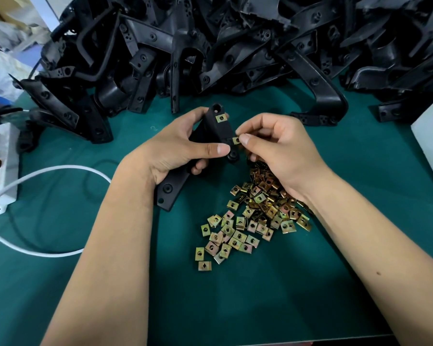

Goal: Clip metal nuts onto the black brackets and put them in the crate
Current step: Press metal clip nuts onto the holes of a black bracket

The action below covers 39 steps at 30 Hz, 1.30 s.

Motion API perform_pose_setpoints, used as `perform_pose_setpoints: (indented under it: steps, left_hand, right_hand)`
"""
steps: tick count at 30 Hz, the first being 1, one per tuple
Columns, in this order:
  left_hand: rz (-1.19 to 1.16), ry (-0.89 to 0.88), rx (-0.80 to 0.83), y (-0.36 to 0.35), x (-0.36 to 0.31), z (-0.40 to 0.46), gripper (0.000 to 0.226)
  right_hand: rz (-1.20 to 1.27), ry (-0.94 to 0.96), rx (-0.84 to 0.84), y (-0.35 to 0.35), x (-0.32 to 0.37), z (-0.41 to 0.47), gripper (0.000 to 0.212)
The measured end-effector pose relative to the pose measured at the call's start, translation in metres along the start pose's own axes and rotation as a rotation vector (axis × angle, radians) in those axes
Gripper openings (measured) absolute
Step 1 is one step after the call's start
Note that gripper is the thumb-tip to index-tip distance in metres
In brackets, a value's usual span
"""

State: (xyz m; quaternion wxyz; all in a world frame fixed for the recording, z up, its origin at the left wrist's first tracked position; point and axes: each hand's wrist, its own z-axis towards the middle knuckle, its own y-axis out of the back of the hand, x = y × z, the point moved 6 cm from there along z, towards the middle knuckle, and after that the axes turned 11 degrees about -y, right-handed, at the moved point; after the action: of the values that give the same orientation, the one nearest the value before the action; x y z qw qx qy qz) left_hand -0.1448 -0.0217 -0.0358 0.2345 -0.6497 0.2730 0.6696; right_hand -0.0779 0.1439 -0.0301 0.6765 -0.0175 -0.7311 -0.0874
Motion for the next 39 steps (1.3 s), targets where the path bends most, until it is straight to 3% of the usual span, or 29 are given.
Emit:
perform_pose_setpoints:
  steps: [9,14,20,25,31,35,39]
  left_hand:
    - [0.043,-0.031,0.050,-0.009,-0.001,0.004,0.078]
    - [0.047,-0.077,0.016,-0.012,-0.005,0.006,0.072]
    - [0.083,-0.112,-0.199,-0.013,-0.007,0.010,0.044]
    - [-0.060,-0.068,-0.287,-0.015,-0.006,0.010,0.020]
    - [0.002,-0.155,-0.373,-0.035,-0.026,0.011,0.013]
    - [0.080,-0.267,-0.323,-0.072,-0.054,0.022,0.017]
    - [0.088,-0.331,-0.181,-0.144,-0.091,0.046,0.015]
  right_hand:
    - [0.160,-0.070,0.131,-0.002,0.000,0.000,0.027]
    - [0.217,-0.081,0.158,0.001,0.004,0.001,0.026]
    - [0.045,-0.022,-0.113,0.011,-0.001,0.006,0.007]
    - [-0.244,0.073,-0.214,0.011,0.006,0.000,0.023]
    - [-0.348,0.136,-0.371,0.025,0.026,-0.012,0.019]
    - [-0.376,0.203,-0.468,0.059,0.045,-0.041,0.018]
    - [-0.363,0.227,-0.706,0.120,0.063,-0.089,0.019]
